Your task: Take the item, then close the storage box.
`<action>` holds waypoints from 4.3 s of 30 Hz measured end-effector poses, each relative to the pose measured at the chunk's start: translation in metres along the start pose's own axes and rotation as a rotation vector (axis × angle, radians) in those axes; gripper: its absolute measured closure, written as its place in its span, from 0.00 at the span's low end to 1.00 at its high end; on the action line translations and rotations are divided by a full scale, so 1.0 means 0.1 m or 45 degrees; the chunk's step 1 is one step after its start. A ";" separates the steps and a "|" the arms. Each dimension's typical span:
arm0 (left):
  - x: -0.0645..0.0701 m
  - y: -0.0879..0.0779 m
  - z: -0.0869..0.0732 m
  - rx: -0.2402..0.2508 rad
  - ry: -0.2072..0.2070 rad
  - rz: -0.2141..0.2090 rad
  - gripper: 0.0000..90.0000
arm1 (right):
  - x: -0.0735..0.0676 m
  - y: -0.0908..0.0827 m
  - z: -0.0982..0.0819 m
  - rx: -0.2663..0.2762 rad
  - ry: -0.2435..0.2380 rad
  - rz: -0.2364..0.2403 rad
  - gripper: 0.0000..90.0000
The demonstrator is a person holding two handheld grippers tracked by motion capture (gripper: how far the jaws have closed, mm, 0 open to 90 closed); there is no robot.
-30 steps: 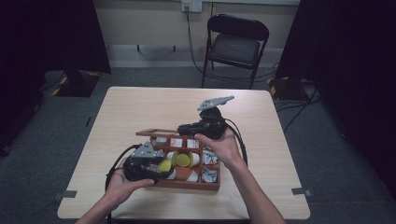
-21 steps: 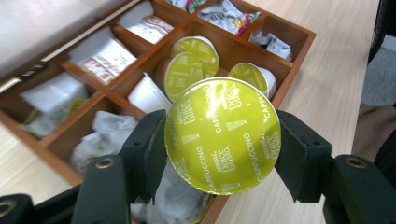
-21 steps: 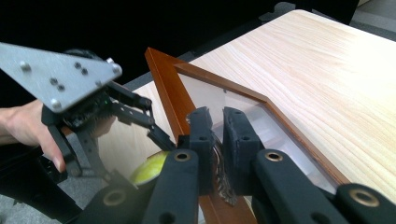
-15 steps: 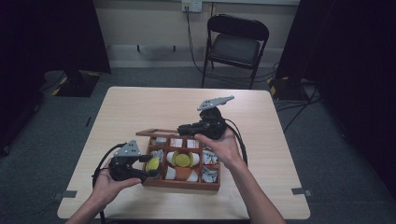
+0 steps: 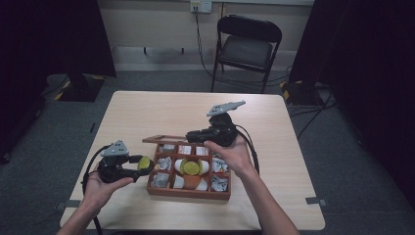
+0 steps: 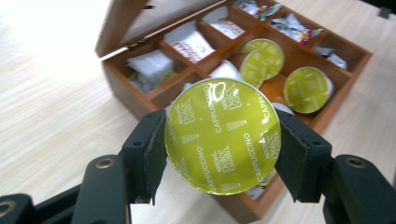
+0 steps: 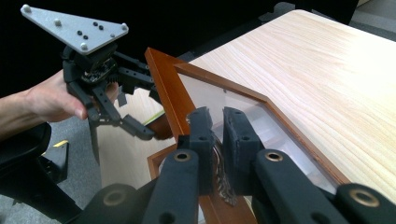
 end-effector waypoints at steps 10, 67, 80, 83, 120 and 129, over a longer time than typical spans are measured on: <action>-0.25 0.02 0.04 -0.006 -0.014 0.080 0.44 | 0.00 0.00 0.00 0.000 0.002 0.000 0.92; -0.81 0.42 -0.53 -0.133 -0.117 0.210 0.26 | -0.01 0.00 -0.02 -0.002 0.010 0.002 0.92; -0.76 0.14 -0.52 -0.103 -0.065 0.229 0.18 | 0.00 0.00 0.01 -0.003 0.010 0.001 0.92; -0.76 0.08 -0.54 -0.101 -0.091 0.207 0.18 | 0.00 0.00 0.00 -0.004 0.009 0.000 0.92; -0.77 -0.02 -1.01 -0.110 -0.041 0.372 0.05 | -0.11 -0.01 -0.13 -0.050 -0.020 -0.014 0.91; -0.78 -0.02 -1.01 -0.109 -0.041 0.374 0.05 | -0.15 -0.01 -0.18 -0.082 -0.034 -0.006 0.91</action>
Point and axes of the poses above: each handheld gripper's, and its own axes: y roughly forward along the jaws, z roughly out of its top, x roughly to its right, the point moved 5 cm from there along y, roughly forward along the jaws, and after that the axes turned 15 degrees about x, right-handed, at the moved point
